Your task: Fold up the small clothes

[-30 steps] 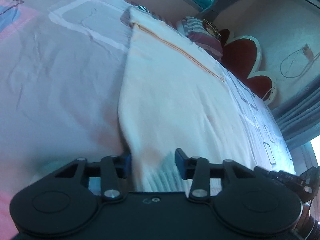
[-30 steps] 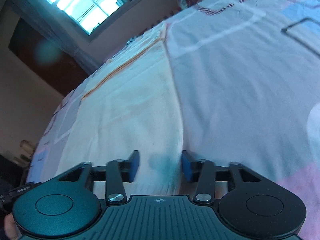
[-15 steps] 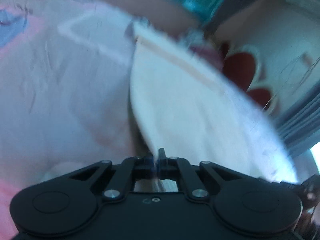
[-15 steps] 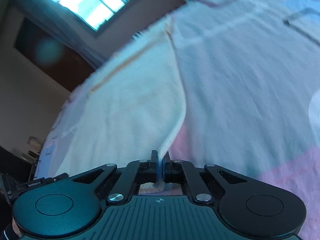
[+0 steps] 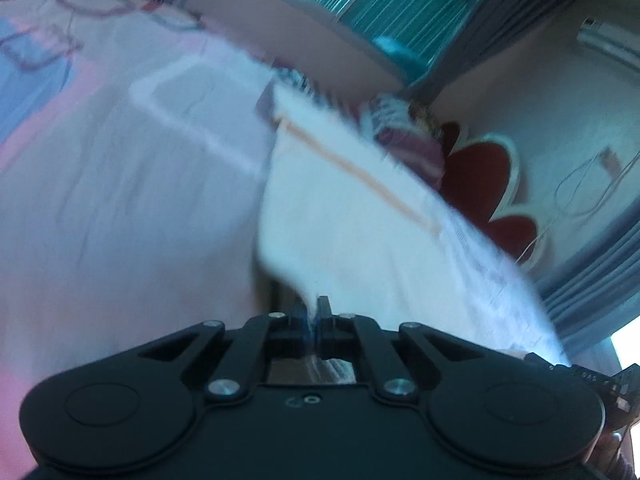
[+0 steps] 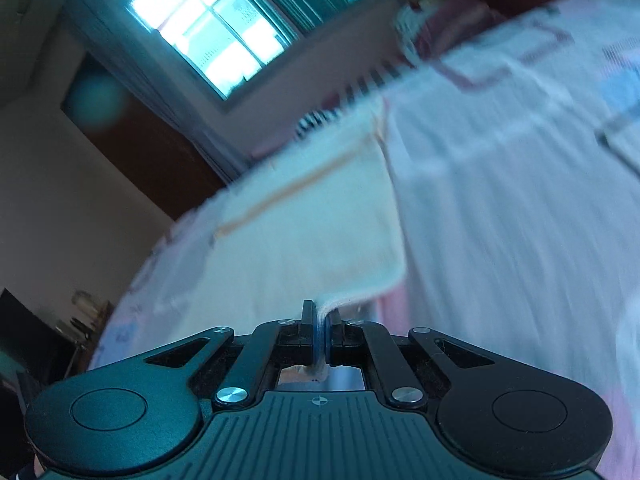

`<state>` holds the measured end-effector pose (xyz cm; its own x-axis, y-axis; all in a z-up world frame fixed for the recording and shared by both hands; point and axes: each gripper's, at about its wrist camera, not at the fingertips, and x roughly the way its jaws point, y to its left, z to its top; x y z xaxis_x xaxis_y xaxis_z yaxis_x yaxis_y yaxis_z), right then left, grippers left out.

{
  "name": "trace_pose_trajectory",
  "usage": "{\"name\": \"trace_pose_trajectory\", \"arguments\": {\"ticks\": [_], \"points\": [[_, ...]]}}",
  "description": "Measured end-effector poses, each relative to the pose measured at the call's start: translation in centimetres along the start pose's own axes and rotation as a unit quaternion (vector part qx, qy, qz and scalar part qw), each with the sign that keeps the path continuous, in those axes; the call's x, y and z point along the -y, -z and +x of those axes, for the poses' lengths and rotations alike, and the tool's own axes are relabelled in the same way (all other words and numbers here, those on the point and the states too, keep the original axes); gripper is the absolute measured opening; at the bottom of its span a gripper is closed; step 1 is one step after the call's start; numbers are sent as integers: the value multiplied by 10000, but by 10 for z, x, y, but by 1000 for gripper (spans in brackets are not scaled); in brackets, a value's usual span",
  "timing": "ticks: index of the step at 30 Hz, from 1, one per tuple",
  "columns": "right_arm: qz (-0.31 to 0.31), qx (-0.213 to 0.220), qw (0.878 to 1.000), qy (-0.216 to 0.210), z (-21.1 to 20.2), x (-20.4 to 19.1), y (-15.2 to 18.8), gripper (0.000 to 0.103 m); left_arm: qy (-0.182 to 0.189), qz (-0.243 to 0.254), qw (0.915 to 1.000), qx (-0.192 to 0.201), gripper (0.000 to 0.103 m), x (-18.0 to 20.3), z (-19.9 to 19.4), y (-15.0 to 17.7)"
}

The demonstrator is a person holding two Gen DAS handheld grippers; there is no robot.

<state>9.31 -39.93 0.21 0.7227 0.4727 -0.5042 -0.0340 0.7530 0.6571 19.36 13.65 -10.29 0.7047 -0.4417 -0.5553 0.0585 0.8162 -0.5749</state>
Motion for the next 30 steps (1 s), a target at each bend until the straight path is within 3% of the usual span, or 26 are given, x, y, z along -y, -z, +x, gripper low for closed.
{"name": "trace_pose_trajectory", "arguments": {"ticks": [7,14,20,25,30], "points": [[-433,258,9987,61,31,-35,-82,2,255,-5,9990,380,2,32,34,-84],[-665,403,9968,208,96,-46,-173,2,139,190,9978,624,2,55,93,-172],[-246,211,9990,319,193,-9,-233,2,-167,260,9991,285,2,44,185,-222],[59,-68,9992,389,262,37,-249,2,-366,238,9990,-2,2,21,247,-239],[337,-164,9987,354,302,68,-262,2,-485,362,9979,-222,2,8,291,-250]]}}
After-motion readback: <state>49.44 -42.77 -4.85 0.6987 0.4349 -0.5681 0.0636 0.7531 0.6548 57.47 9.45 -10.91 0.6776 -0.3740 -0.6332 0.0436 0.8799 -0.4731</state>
